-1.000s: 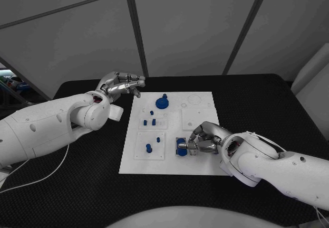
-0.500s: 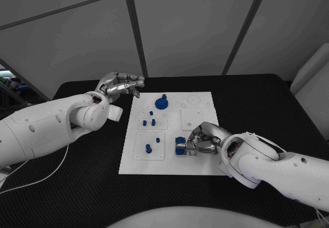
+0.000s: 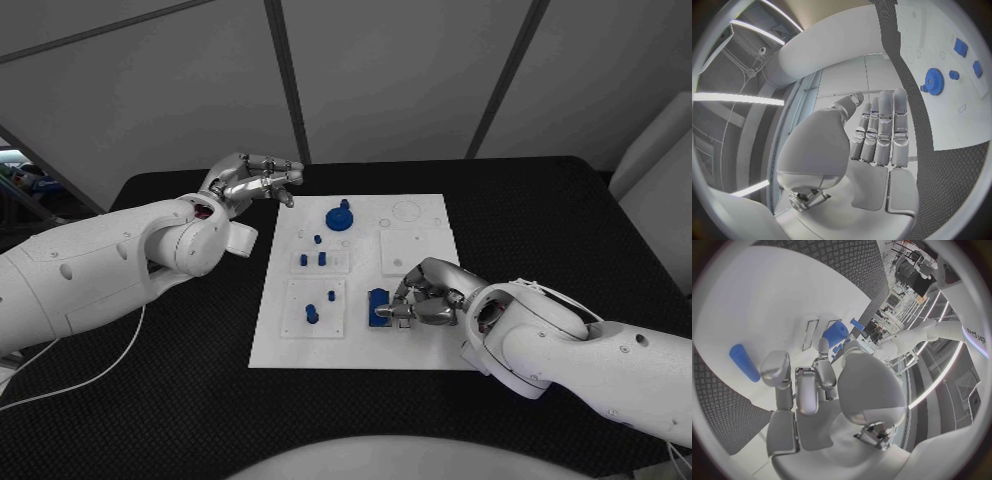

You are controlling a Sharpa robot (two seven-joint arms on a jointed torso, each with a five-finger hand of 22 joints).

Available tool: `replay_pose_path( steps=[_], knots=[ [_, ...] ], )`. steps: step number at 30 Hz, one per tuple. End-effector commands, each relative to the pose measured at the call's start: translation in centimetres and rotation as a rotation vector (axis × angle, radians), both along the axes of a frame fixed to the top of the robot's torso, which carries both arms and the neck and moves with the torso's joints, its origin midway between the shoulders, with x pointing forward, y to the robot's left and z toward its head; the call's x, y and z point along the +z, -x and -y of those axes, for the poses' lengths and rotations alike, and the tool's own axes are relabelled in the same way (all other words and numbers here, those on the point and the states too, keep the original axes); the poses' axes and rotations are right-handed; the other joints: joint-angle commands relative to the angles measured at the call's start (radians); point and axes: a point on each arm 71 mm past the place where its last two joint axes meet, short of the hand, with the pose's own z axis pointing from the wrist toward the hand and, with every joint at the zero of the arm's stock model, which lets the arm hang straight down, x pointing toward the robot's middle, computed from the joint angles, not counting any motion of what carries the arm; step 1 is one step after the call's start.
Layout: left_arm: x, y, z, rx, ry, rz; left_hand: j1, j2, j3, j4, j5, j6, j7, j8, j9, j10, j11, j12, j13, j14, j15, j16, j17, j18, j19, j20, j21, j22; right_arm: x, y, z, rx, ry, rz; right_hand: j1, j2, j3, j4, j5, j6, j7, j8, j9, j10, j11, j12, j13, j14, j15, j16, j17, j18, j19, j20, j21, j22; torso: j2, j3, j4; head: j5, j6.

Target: Assemble the parts on the task board

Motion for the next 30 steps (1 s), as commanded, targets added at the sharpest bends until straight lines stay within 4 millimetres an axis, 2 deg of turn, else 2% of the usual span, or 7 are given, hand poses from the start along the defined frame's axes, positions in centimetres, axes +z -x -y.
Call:
replay_pose_path(
  steps=[1,12,16,26,30],
  knots=[
    [0.1,0.0,0.1,-0.010,0.007,0.004,-0.002,0.003,-0.005,0.001,-0.002,-0.001,-0.002,0.003,-0.001,-0.007,-0.001,0.003,-0.002,-0.007,0.002,0.001,-0.001,-0.010,-0.002,0.003,-0.001,-0.001,0.0,-0.1,-0.1,0.019,0.018,0.014,0.013,0.003,-0.002,-0.009,0.008,0.009,0.001,0.007,0.002,0.005,-0.001,0.007,0.002,0.077,-0.005,0.004,0.140,-0.007,0.005,0.000,0.006,0.003,0.000,-0.0003,0.0016,0.001,-0.001],
    [0.1,0.0,0.1,-0.009,0.006,0.004,-0.002,0.005,-0.005,0.001,-0.001,-0.002,-0.002,0.003,-0.001,-0.007,-0.001,0.004,-0.002,-0.007,0.002,0.001,-0.001,-0.010,-0.002,0.003,-0.001,-0.001,-0.3,-0.3,0.2,0.017,0.053,0.006,0.074,0.022,0.001,-0.040,0.016,0.017,-0.006,0.014,0.008,0.013,-0.007,0.014,0.013,0.078,-0.010,0.007,0.146,-0.008,0.010,-0.004,0.011,0.012,0.000,-0.0002,0.0002,0.002,-0.003],
    [0.1,0.0,0.0,-0.008,0.006,0.004,-0.002,0.005,-0.005,0.001,-0.001,-0.002,-0.002,0.003,-0.001,-0.007,-0.001,0.004,-0.002,-0.007,0.002,0.001,-0.001,-0.010,-0.002,0.003,-0.001,-0.001,-0.2,-0.2,0.2,0.027,0.054,0.008,0.109,0.022,0.006,-0.061,-0.023,0.017,-0.007,0.014,0.010,0.014,-0.008,0.014,0.016,0.078,-0.011,0.008,0.148,-0.009,0.010,-0.006,0.012,0.014,0.000,0.0007,-0.0004,0.002,-0.005],
    [0.1,0.0,0.0,-0.007,0.005,0.003,-0.002,0.005,-0.005,0.001,-0.001,-0.002,-0.002,0.003,-0.001,-0.007,-0.001,0.004,-0.002,-0.007,0.002,0.001,-0.001,-0.010,-0.002,0.003,-0.001,-0.001,0.0,-0.1,0.5,0.020,0.037,0.027,0.110,0.022,0.006,-0.062,-0.025,0.018,-0.007,0.014,0.010,0.015,-0.008,0.014,0.017,0.078,-0.011,0.008,0.147,-0.009,0.010,-0.006,0.012,0.015,0.000,0.0007,0.0009,0.001,-0.003],
    [0.1,0.0,-0.1,-0.007,0.005,0.003,-0.002,0.005,-0.005,0.001,-0.001,-0.002,-0.002,0.003,-0.001,-0.007,-0.001,0.004,-0.002,-0.007,0.002,0.001,-0.001,-0.010,-0.002,0.003,-0.001,-0.001,0.5,-0.1,1.0,-0.002,-0.010,0.064,0.095,0.023,0.001,-0.050,0.003,0.008,-0.002,0.006,0.006,0.013,-0.004,0.010,0.015,0.078,-0.009,0.006,0.145,-0.008,0.007,-0.005,0.008,0.010,0.000,0.0007,0.0004,0.000,-0.002]
  ],
)
